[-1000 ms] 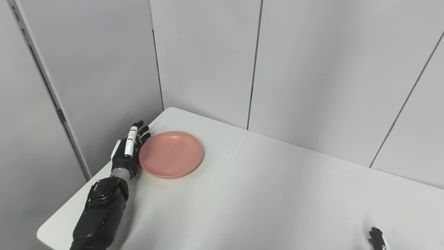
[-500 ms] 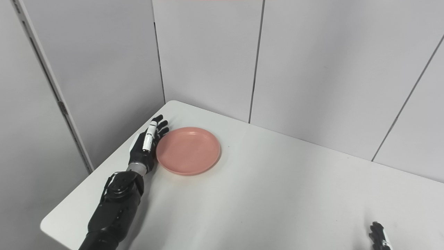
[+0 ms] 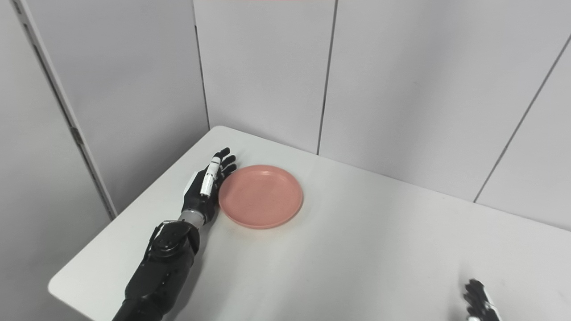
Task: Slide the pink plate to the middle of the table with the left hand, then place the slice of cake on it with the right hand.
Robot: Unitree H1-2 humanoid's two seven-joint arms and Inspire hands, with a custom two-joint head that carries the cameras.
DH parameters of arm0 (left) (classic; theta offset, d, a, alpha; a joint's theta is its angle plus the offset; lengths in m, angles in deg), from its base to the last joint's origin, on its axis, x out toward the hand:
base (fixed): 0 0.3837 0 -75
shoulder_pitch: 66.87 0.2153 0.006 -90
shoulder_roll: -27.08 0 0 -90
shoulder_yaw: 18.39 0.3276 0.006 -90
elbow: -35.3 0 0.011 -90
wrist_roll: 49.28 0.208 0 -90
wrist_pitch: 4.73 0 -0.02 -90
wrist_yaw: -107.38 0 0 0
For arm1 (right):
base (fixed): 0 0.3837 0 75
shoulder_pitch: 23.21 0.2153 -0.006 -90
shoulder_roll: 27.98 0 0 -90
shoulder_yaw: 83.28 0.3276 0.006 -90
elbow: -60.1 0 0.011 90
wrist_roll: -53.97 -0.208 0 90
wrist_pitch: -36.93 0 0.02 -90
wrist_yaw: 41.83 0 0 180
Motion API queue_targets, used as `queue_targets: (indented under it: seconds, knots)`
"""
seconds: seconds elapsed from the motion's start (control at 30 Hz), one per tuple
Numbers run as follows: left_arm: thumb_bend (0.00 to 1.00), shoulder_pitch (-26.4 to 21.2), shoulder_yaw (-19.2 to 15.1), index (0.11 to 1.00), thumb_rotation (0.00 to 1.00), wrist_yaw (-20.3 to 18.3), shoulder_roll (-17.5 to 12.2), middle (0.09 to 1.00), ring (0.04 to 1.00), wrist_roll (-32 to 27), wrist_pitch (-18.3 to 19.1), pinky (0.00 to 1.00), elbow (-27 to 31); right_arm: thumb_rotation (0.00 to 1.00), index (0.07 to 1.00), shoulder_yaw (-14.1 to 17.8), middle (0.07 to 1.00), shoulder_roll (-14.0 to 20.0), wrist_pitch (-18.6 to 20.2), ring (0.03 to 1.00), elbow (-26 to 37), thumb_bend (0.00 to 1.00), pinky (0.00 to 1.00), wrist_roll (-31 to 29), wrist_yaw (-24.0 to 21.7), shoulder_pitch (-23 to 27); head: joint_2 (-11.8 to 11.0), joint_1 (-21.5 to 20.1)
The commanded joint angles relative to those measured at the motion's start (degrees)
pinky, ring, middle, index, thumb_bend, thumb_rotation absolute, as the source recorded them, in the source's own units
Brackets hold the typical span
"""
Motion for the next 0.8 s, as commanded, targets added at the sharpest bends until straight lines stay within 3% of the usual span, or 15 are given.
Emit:
queue_targets:
  seconds: [0.0,0.17,0.53,0.77]
  knots:
    - [0.36,0.1,3.1,0.911,1.00,-3.4,3.1,0.919,0.918,0.1,3.1,0.93,-0.2,1.00,0.926,-1.2,0.923,-0.8,-0.2,0.914,-0.5,0.34,0.91,0.1,-0.5,-0.8,0.0,0.0]
    - [0.36,0.1,4.8,0.931,1.00,-4.2,4.0,0.932,0.929,0.1,4.0,0.94,0.8,1.00,0.917,-1.7,0.917,-1.5,-0.8,0.910,-0.4,0.32,0.90,0.8,0.2,-0.9,1.0,-3.8]
    - [0.37,0.9,8.7,0.930,1.00,-7.3,6.2,0.934,0.931,0.5,4.6,0.93,0.0,1.00,0.909,-3.2,0.910,-3.3,-0.4,0.901,0.4,0.39,0.88,4.4,2.2,-1.1,3.7,-11.1]
    - [0.38,1.8,11.5,0.928,1.00,-9.0,7.9,0.929,0.925,1.2,5.9,0.93,1.7,1.00,0.911,-4.2,0.912,-4.4,1.3,0.907,1.4,0.40,0.88,6.4,3.0,-1.1,5.2,-15.1]
